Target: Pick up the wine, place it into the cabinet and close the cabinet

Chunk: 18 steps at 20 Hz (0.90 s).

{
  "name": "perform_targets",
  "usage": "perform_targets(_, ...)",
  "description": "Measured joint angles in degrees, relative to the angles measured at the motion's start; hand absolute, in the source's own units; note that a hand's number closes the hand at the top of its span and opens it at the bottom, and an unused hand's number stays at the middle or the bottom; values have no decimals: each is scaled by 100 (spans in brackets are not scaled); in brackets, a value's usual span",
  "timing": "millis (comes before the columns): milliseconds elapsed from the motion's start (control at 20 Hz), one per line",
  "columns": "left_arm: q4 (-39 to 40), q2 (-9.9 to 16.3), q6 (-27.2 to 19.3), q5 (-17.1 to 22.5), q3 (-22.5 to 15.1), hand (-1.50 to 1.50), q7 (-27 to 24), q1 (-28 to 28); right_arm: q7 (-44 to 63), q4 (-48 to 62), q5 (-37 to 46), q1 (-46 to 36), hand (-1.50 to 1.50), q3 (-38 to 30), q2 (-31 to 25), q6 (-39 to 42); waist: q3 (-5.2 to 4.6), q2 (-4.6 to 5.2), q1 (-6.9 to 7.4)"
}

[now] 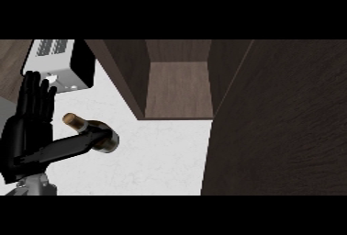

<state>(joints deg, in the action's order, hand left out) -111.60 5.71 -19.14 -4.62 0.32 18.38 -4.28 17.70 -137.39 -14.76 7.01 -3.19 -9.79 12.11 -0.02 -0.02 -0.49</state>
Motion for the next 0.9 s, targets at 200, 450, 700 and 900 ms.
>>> perform_targets(200,434,12,200,294,251,-150,-571,193,18,42,-141,14,-150,-71,19,159,0,-1,9)
perform_targets(450,808,-62,396,488,374,-150,-1174,501,164,44,-241,-114,-150,-107,67,186,0,-3,21)
perform_targets(700,1350,30,664,743,673,-150,-1665,511,93,61,-320,16,-150,-139,155,333,0,-4,16)
perform_targets(900,1750,-2,818,851,809,-150,-2114,666,96,73,-353,43,-150,-43,264,349,0,-4,19)
